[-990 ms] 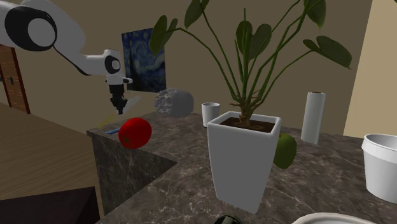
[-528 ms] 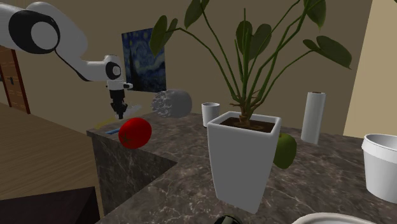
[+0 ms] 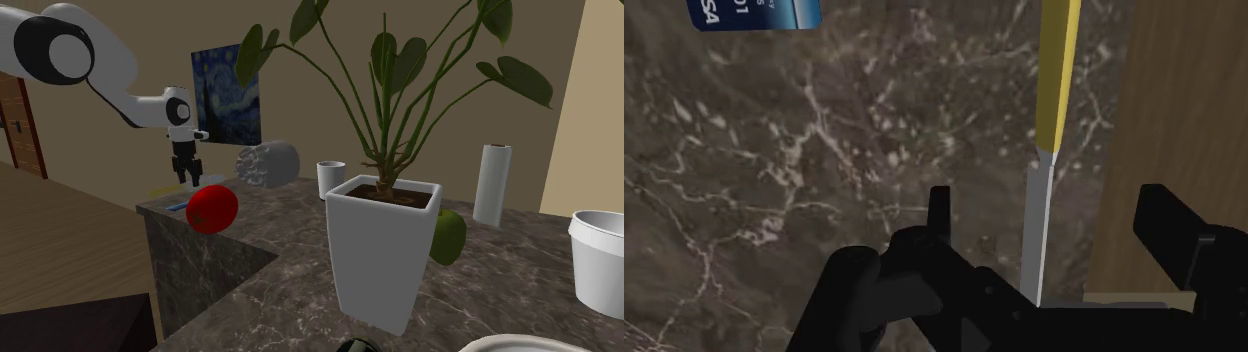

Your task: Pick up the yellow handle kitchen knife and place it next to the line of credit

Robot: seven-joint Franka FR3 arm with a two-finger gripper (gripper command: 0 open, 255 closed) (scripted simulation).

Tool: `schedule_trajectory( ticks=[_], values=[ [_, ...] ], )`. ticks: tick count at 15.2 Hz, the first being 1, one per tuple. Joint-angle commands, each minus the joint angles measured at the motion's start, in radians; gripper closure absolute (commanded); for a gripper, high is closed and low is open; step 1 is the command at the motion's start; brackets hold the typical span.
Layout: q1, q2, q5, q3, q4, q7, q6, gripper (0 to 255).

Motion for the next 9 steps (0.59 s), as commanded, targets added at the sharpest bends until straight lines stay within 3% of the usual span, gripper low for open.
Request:
schedule_trajectory(
  ticks=[1,9],
  values=[
    [0.000,0.000,0.000,0.000,0.000,0.000,0.000,0],
    [-0.004,-0.050,0.023,0.015,0.051,-0.014,-0.098,0]
  ],
)
